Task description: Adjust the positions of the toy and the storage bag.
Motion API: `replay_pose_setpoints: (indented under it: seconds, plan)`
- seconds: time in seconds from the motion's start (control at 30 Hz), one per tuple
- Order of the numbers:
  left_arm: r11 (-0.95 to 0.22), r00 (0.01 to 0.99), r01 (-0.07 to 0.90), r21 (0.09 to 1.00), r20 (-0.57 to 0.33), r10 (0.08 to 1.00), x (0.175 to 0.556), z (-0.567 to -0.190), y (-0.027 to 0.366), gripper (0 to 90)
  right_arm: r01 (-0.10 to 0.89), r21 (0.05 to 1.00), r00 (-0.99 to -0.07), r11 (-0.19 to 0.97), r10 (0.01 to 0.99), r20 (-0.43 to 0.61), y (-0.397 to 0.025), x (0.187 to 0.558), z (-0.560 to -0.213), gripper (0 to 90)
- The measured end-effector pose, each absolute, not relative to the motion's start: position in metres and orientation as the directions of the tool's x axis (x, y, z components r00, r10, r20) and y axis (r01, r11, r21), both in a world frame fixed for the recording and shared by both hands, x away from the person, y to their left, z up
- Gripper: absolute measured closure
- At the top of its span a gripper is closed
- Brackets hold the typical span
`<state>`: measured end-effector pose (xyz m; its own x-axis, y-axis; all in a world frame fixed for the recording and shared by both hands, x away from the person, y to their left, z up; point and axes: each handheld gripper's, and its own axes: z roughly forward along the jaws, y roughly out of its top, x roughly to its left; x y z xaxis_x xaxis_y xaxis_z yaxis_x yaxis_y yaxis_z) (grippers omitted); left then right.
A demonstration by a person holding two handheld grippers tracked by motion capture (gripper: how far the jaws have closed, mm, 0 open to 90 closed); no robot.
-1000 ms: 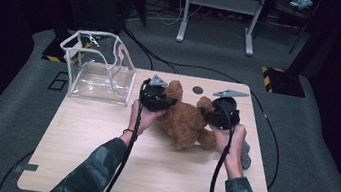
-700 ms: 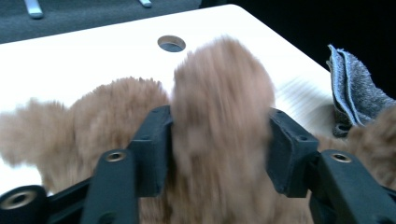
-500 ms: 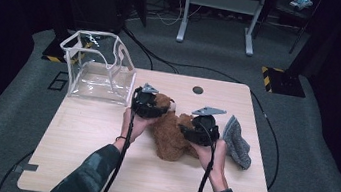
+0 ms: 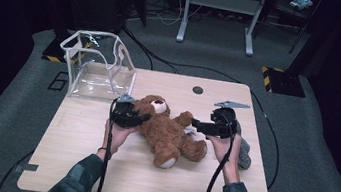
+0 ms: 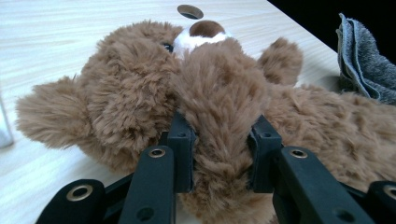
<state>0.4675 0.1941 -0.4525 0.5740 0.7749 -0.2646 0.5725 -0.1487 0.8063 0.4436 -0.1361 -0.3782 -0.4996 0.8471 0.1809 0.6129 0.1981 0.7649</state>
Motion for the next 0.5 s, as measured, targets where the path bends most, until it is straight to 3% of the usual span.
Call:
replay_pose_setpoints:
  seconds: [0.33, 0.43, 0.5]
  plan:
    - [-0.127, 0.564, 0.586, 0.8, -0.291, 0.772, 0.463, -0.459, 0.208, 65.5, 0.693, 0.662, -0.511, 0.287, 0.843, 0.169, -0.095, 0.505, -0.418, 16.0]
    - [-0.104, 0.549, 0.596, 0.796, -0.31, 0.776, 0.461, -0.463, 0.21, 60.1, 0.715, 0.638, -0.507, 0.285, 0.841, 0.192, -0.088, 0.519, -0.428, 20.6]
    - [-0.096, 0.547, 0.593, 0.8, -0.312, 0.777, 0.459, -0.465, 0.211, 57.7, 0.737, 0.612, -0.508, 0.288, 0.833, 0.22, -0.084, 0.524, -0.435, 29.5]
